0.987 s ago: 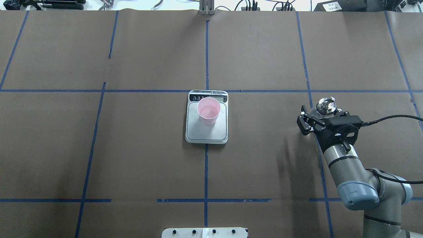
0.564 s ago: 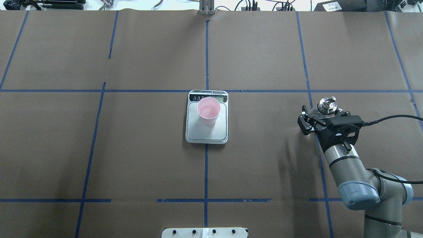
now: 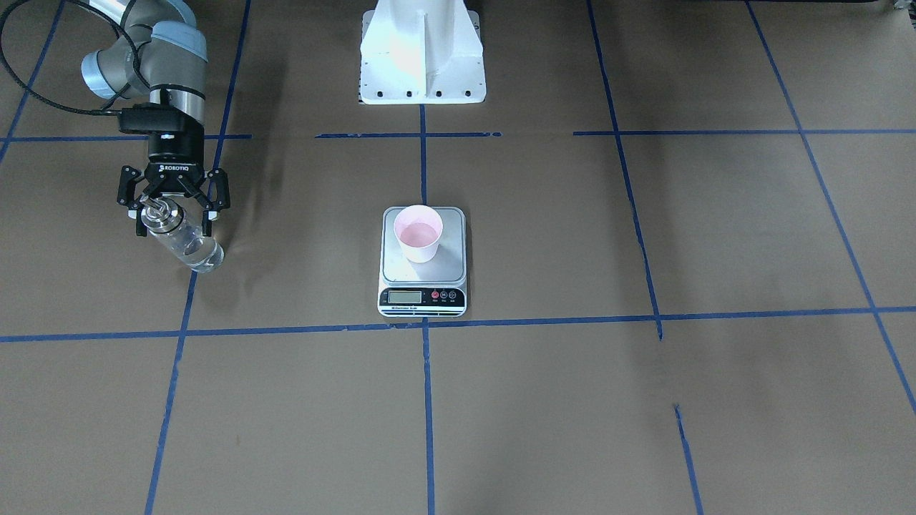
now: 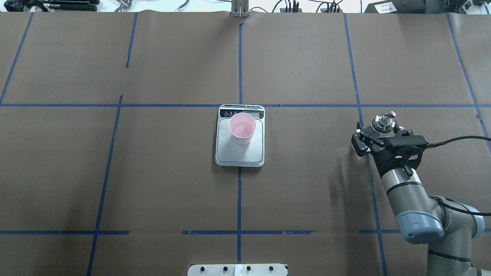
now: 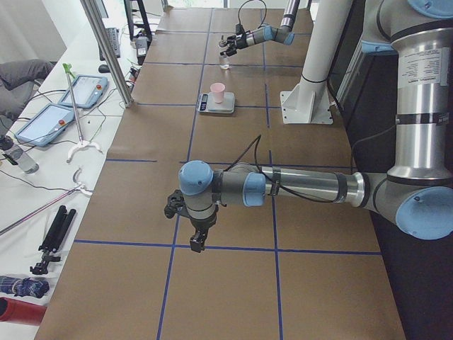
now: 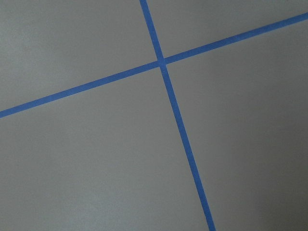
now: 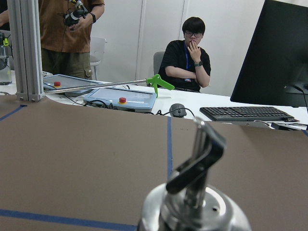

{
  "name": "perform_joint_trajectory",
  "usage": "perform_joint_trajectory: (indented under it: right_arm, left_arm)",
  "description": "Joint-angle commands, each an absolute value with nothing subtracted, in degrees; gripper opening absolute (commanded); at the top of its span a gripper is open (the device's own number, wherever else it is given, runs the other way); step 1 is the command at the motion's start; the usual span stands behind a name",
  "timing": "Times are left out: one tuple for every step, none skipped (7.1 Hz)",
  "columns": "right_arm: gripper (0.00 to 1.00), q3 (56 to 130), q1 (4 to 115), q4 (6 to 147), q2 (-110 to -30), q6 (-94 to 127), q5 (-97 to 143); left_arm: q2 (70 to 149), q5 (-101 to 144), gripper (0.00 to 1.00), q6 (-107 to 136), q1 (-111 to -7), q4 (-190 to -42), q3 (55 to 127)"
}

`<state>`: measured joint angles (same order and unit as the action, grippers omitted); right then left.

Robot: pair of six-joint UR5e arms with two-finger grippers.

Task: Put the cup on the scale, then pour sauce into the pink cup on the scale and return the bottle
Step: 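Hold the bottle upright with the right gripper beside the scale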

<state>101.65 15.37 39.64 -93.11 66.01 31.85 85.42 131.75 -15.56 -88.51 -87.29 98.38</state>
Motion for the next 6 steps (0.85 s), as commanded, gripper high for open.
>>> perform_joint_trajectory:
  right_arm:
    - [1.00,101.25,15.29,39.64,-93.08,66.71,29.98]
    - [1.00,101.42,15.29,39.64,-92.99,66.71,28.67]
    - [1.00,102.21,15.29,39.64,-92.99,66.71,27.87]
    - [1.00,102.13,15.21,39.64,-92.99,66.71,27.43]
    - [1.00,101.69,15.12,39.64,-92.99,66.71,27.42]
    - [1.00,101.69,14.68,39.55,-93.42,66.71,27.25]
  left_arm:
    - [85.43,131.75,1.00,-15.56,-88.42,-87.36,98.35]
    - [85.52,131.75,1.00,-15.56,-88.42,-87.36,98.35]
    - [85.52,131.75,1.00,-15.56,-88.42,-87.36,98.35]
    - [85.43,131.75,1.00,-15.56,-88.42,-87.36,98.35]
    - [85.43,131.75,1.00,-15.56,-88.42,-87.36,98.35]
    - [85.43,131.75,1.00,-15.56,-88.42,-87.36,98.35]
